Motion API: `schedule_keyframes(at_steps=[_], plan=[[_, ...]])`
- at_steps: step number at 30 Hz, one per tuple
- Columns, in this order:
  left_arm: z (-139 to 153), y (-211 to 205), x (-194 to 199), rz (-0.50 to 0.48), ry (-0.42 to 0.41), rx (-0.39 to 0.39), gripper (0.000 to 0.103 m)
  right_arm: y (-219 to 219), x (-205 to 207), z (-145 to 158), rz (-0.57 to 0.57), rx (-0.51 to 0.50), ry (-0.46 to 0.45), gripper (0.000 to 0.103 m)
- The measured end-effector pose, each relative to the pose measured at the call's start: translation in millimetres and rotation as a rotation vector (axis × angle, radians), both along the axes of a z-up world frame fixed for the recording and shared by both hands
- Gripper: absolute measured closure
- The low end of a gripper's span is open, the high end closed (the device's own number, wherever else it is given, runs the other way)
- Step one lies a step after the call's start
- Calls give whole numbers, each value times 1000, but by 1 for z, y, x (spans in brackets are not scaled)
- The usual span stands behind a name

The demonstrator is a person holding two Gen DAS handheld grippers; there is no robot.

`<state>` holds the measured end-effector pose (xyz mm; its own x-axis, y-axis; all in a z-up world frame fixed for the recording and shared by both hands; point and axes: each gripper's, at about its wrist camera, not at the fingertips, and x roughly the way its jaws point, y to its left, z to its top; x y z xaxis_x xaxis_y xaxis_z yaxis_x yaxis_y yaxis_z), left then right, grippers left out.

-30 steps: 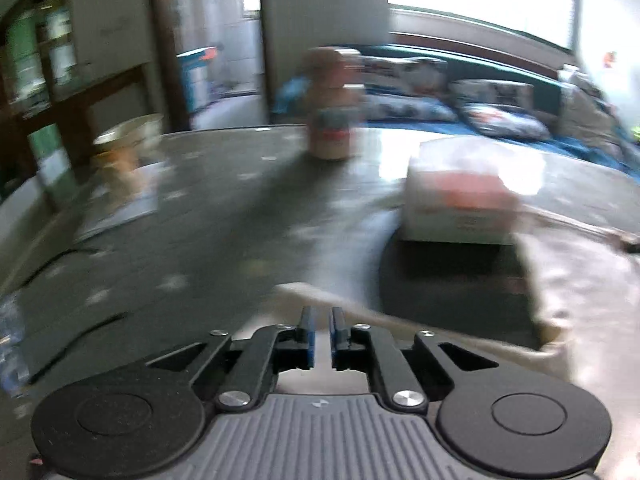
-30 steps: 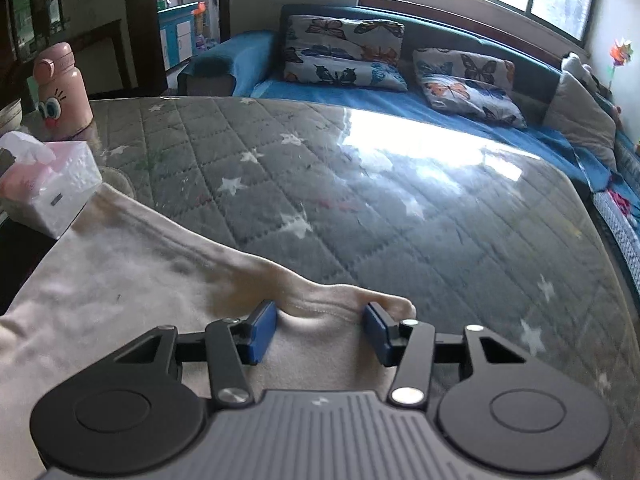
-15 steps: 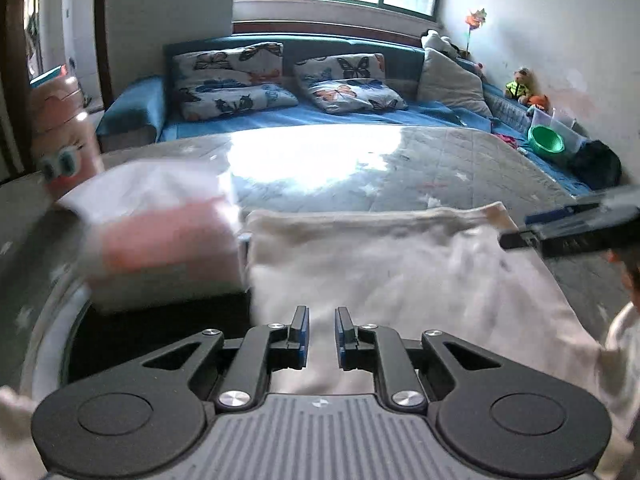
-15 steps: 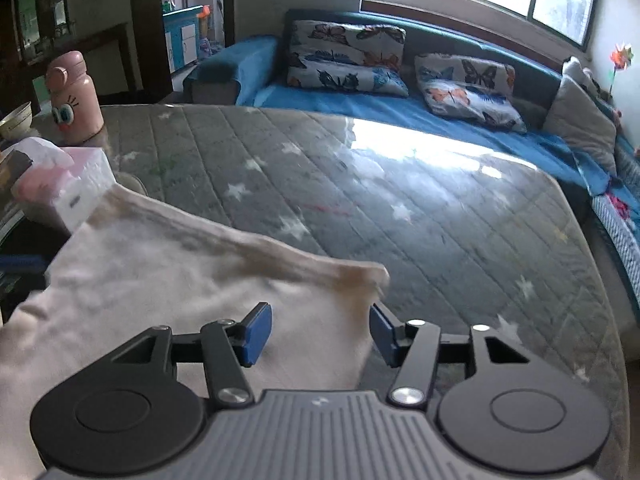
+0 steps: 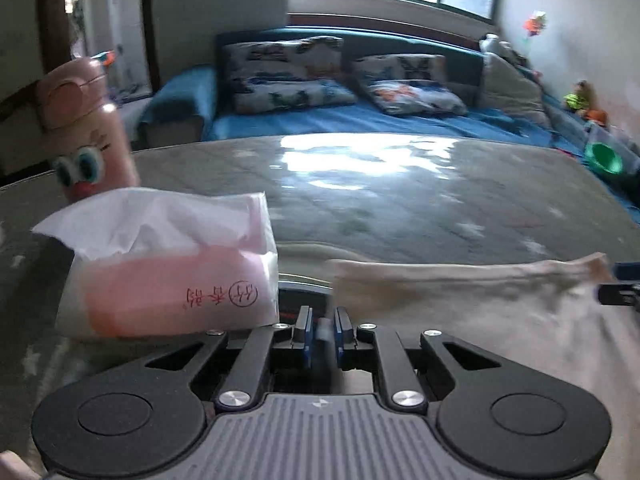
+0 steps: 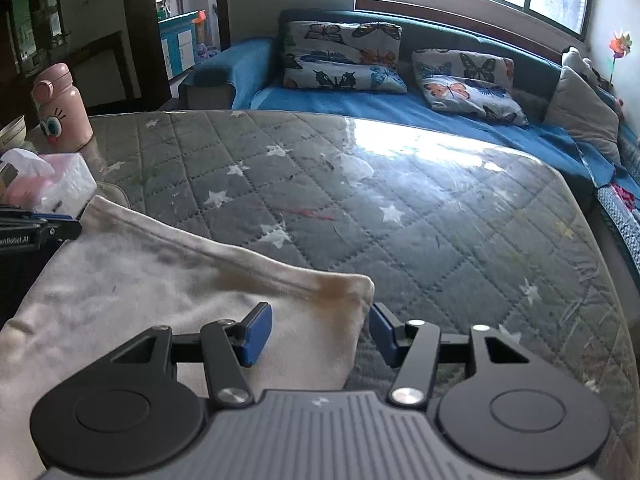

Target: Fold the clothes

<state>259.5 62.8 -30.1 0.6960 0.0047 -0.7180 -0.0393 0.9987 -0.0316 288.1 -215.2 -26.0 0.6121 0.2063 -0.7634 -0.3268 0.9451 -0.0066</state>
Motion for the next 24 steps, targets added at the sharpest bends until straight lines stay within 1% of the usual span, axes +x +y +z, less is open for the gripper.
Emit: schedule_keyframes(at_steps=[1, 4, 6, 7, 8, 10, 11, 12, 14, 15, 16, 17, 18, 20, 21, 23, 24], plan=[[-1, 7, 1, 20, 3, -6, 89, 1, 1, 0, 3, -1, -3, 48], [2, 20, 0, 37, 15, -83, 90, 2, 1, -1, 11, -3, -11, 49], [10, 15, -7, -3, -6, -135, 90, 2, 5, -3, 14, 0, -1, 50], [14, 9, -10, -35, -21, -148, 89, 2, 6, -4, 11, 1, 2, 50], [17, 1, -12, -70, -34, -146, 89, 2, 8, -5, 6, 3, 6, 50], [19, -14, -12, -115, -38, -116, 88, 1, 10, -7, -1, 8, 11, 50], [17, -20, -9, -115, -33, -92, 83, 1, 10, -7, -3, 8, 13, 50], [16, -24, -7, -109, -28, -74, 75, 0, 10, -8, -4, 7, 14, 50], [12, -27, -1, -74, -21, -61, 70, -1, 10, -8, -9, 9, 14, 50], [10, -27, 0, -67, -19, -65, 71, -1, 11, -8, -9, 12, 16, 55], [8, -26, 0, -66, -15, -70, 73, -2, 12, -9, -7, 15, 19, 63], [6, -25, 0, -68, -14, -74, 79, -2, 13, -9, -8, 20, 20, 71], [4, -24, 0, -69, -14, -75, 96, -2, 15, -9, -11, 26, 20, 77], [2, -24, 1, -53, -17, -53, 101, -2, 18, -9, -18, 39, 19, 86], [2, -23, 1, -38, -21, -37, 103, -1, 19, -9, -18, 40, 19, 86], [1, -18, 1, -4, -31, -7, 103, 1, 21, -10, -13, 30, 16, 85], [0, -16, 1, 6, -33, -1, 103, 2, 21, -9, -10, 21, 11, 80]])
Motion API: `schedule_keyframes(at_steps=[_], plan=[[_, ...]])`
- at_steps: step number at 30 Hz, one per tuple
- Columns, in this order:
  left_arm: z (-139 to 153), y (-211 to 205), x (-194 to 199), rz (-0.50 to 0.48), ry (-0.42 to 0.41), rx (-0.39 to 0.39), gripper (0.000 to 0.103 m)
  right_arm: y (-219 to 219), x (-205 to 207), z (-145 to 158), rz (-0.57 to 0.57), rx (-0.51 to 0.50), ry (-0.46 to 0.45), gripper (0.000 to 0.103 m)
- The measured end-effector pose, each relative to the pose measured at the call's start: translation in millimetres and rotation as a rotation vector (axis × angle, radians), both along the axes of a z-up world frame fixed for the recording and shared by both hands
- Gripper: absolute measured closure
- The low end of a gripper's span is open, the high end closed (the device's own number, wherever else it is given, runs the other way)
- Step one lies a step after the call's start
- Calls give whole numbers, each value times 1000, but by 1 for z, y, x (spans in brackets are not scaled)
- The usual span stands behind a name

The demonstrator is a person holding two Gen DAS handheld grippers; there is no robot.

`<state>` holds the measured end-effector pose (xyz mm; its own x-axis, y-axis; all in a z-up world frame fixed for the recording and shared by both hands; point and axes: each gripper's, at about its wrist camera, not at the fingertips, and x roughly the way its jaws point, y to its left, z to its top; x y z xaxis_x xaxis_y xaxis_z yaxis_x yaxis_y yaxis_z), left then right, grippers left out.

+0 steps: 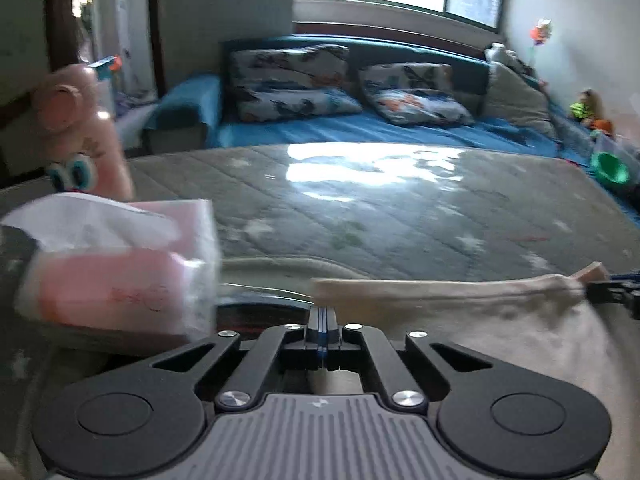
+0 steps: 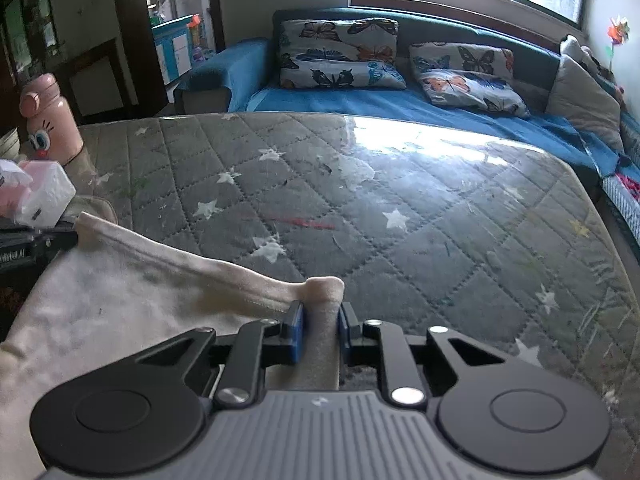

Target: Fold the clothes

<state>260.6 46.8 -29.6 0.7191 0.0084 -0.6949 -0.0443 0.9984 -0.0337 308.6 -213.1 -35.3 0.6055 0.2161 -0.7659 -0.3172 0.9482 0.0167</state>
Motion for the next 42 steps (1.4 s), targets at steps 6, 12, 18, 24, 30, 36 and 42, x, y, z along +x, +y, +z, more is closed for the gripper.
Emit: schedule_keyframes(at_steps=[6, 12, 18, 24, 30, 36, 42], plan=[[10, 6, -18, -30, -6, -22, 101, -4, -27, 20, 45, -16, -19, 75], [22, -14, -69, -157, 4, -51, 94, 7, -92, 30, 232, 3, 53, 75], [16, -42, -131, -260, 49, -72, 86, 20, -168, 25, 346, -27, 73, 75], [8, -63, -179, -289, 37, -63, 78, 9, -211, 14, 311, -46, 61, 75], [10, -74, -198, -305, 18, -61, 71, 0, -237, 16, 303, -16, 47, 74], [11, -81, -207, -314, 21, -33, 67, -24, -249, 22, 245, 10, 12, 67], [20, -103, -204, -365, -1, -47, 62, -90, -234, 17, 11, -23, 9, 67]])
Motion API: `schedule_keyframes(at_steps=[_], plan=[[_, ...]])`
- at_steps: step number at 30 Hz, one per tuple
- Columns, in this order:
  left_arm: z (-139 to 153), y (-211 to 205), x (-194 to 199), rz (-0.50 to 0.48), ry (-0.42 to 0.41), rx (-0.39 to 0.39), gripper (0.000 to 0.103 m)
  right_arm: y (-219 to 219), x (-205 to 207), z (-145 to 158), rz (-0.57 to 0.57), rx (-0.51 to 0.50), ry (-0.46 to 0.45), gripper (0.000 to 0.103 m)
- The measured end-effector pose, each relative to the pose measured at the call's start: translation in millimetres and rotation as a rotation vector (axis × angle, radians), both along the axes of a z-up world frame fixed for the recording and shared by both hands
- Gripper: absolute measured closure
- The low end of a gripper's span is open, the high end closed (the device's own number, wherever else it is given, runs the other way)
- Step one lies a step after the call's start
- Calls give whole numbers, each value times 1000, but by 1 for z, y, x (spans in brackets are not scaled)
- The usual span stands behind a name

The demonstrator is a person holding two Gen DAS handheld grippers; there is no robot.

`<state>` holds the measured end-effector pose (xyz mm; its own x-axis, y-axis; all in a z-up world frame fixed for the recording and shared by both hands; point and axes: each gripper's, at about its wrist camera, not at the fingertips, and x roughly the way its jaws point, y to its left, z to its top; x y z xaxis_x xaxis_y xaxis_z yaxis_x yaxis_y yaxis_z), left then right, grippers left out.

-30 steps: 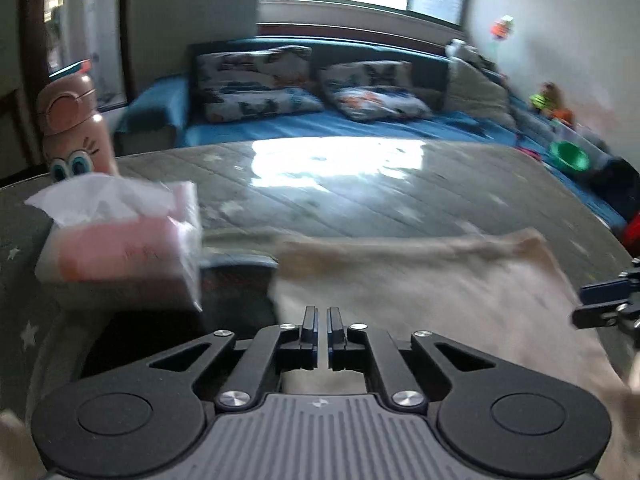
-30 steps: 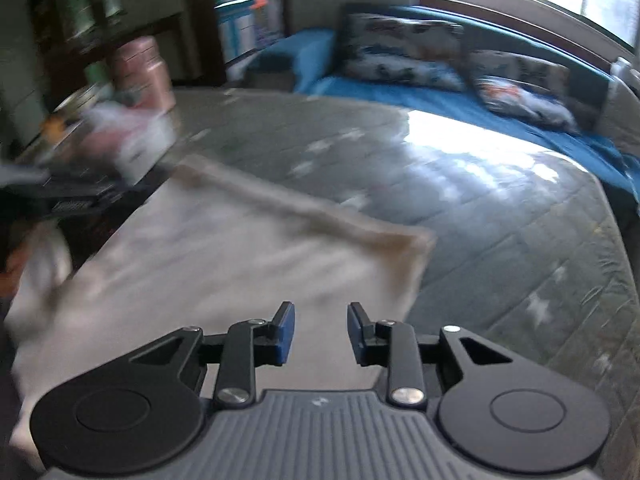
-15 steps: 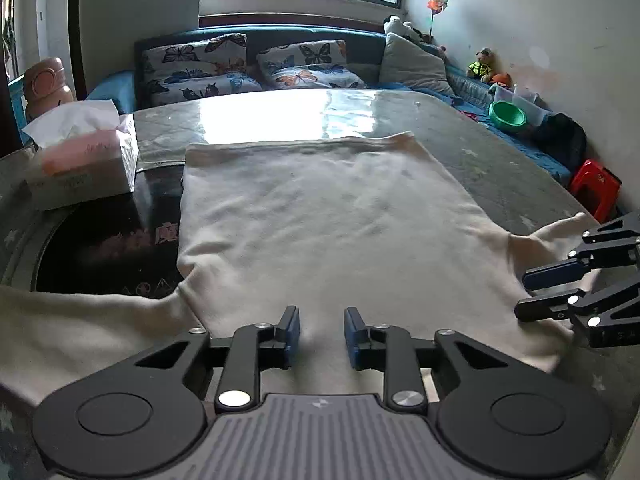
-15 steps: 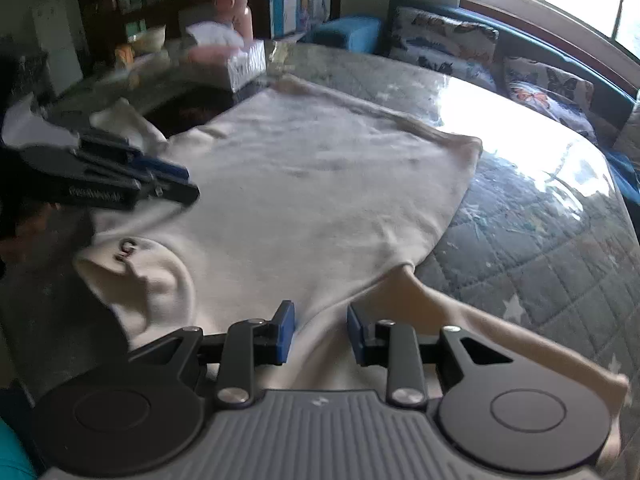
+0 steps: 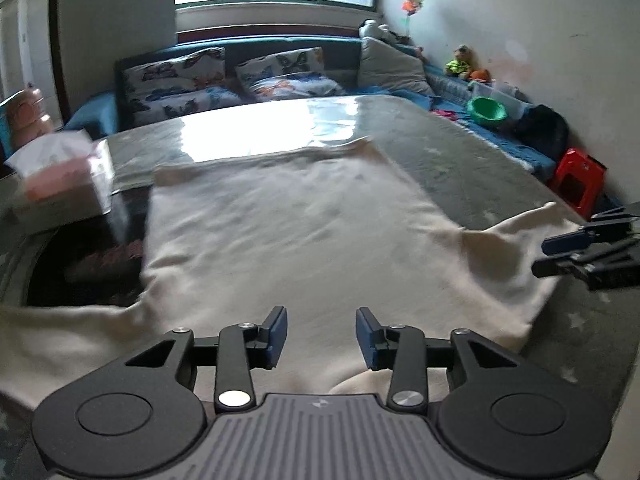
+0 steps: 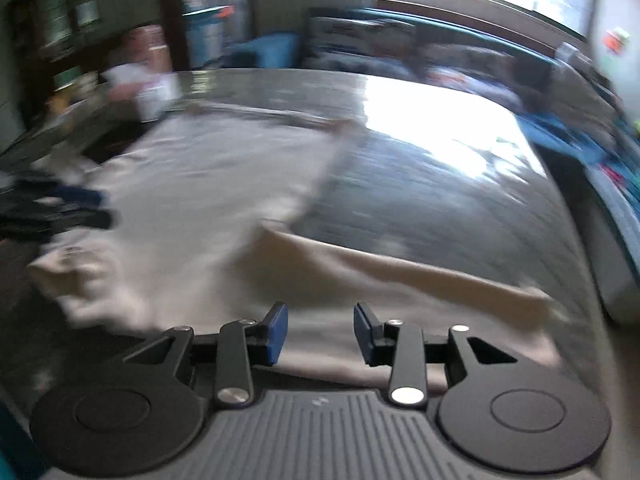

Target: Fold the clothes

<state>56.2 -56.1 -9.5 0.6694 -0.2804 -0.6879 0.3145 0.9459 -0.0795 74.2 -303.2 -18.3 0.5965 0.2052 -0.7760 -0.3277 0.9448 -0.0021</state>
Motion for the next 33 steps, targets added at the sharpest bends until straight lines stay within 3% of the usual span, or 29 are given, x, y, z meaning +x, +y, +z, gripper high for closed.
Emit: schedule_keyframes(at_steps=[6, 12, 14, 16, 28, 30, 32, 33], plan=[[-4, -31, -1, -79, 15, 15, 58, -57, 2, -7, -171, -20, 9, 67], [-7, -44, 2, -87, 28, 23, 49, -92, 6, -8, -318, 22, -3, 66], [-7, -45, 2, -86, 26, 29, 45, -96, 8, -12, -351, 15, -2, 58], [-7, -46, 0, -86, 24, 35, 44, -97, 9, -14, -367, 12, -6, 54], [-3, -46, -6, -62, 10, 50, 38, -108, 4, -20, -455, 66, -9, 54], [-2, -47, -6, -59, 6, 55, 37, -107, 2, -21, -455, 72, -15, 62], [-2, -48, -7, -57, 6, 60, 36, -107, 1, -19, -449, 97, -11, 88], [-3, -48, -7, -55, 6, 63, 36, -107, 1, -18, -450, 110, -9, 91]])
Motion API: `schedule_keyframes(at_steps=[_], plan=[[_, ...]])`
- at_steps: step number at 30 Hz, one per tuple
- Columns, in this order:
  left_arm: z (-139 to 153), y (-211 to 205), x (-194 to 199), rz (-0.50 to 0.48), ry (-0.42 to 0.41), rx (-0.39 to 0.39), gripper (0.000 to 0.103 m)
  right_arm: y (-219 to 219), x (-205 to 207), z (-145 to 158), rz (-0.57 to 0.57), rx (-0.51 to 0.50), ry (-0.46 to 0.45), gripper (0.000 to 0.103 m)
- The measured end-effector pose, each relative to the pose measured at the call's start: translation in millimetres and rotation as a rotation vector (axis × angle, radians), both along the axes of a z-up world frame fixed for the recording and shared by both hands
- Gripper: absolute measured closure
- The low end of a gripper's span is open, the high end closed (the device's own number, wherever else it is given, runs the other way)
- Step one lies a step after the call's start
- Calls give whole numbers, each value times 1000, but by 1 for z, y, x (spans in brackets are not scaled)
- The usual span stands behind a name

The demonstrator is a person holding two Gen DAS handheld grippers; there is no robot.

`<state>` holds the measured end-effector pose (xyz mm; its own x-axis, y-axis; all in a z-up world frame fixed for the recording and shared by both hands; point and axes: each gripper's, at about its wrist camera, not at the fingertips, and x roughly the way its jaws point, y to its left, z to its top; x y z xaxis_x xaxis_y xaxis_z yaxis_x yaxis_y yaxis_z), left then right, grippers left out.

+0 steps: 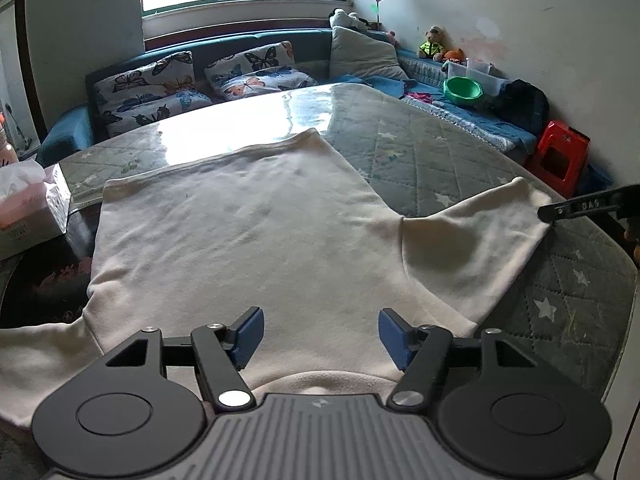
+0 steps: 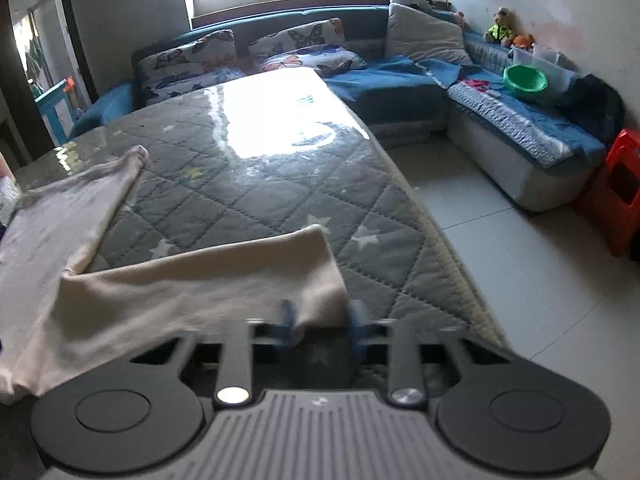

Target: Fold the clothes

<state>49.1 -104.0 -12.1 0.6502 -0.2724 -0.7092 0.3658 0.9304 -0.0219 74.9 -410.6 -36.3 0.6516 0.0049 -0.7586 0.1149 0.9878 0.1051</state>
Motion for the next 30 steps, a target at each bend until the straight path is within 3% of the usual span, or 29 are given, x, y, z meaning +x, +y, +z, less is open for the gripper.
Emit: schedule_keyframes(at_steps=[7, 15, 23, 27, 30], plan=[[-2, 1, 0, 12, 0, 10, 32, -2, -10, 22, -5, 10, -70, 95], [-3, 4, -3, 16, -8, 10, 29, 23, -15, 62, 75, 4, -140, 95], [5, 44, -12, 108, -38, -19, 26, 106, -7, 125, 327, 35, -227, 95], [10, 69, -16, 170, -51, -33, 26, 164, 6, 129, 473, 61, -221, 95], [10, 86, -21, 214, -51, -43, 26, 209, 16, 116, 573, 79, -191, 95]])
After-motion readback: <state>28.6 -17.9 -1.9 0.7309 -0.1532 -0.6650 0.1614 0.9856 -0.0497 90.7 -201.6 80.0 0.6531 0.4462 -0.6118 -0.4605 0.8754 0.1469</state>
